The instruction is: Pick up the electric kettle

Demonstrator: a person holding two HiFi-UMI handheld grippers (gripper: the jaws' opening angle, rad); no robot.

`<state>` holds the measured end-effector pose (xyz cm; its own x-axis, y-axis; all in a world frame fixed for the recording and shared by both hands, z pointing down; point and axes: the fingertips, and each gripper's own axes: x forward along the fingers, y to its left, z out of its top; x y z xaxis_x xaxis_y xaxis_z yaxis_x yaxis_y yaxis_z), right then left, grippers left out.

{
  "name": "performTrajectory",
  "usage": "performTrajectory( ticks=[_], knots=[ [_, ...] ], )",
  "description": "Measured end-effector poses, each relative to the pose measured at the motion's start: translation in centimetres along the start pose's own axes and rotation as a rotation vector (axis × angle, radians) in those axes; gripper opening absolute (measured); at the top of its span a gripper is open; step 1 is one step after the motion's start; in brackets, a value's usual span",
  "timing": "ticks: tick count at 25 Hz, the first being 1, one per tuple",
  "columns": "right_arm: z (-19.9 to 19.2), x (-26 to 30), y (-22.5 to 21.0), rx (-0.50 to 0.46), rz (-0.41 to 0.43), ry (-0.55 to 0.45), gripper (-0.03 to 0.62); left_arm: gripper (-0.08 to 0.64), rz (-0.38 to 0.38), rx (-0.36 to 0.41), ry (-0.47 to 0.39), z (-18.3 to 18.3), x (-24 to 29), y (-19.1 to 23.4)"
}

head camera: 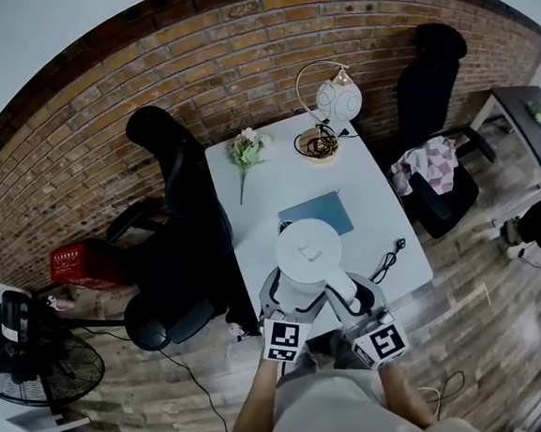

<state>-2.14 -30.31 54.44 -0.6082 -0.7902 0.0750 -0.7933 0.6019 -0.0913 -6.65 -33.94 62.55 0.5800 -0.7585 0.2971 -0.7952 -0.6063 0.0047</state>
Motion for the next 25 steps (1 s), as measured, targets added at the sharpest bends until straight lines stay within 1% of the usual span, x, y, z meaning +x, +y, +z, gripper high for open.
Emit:
performTrajectory(
  ticks=[3, 11, 14, 19, 22, 25],
  knots=[
    [1.5, 0.1, 0.5, -0.017, 0.003, -0.025, 0.150, 0.508, 0.005, 0.018, -0.017, 1.5, -0.8, 0.4],
    [6.5, 0.2, 2.3, -0.076, 0.003, -0.118, 0.150, 0.508, 0.007, 0.035, -0.069, 5.6, -2.8, 1.3],
    [7.4, -0.1, 2.9, -0.103, -0.002, -0.114, 0.150, 0.508, 0.004, 0.055, -0.087, 7.2, -3.7, 1.4],
    [10.3, -0.3, 4.5, -0.130, -0.008, -0.155, 0.151, 0.508, 0.001, 0.079, -0.125, 10.0, -5.7, 1.9],
    [11.6, -0.6, 5.5, -0.142, -0.010, -0.162, 0.151, 0.508, -0.006, 0.107, -0.153, 11.4, -7.0, 2.0],
    [12.8, -1.1, 6.6, -0.149, -0.004, -0.182, 0.150, 0.508, 0.001, 0.090, -0.151, 12.1, -8.5, 1.9]
  ],
)
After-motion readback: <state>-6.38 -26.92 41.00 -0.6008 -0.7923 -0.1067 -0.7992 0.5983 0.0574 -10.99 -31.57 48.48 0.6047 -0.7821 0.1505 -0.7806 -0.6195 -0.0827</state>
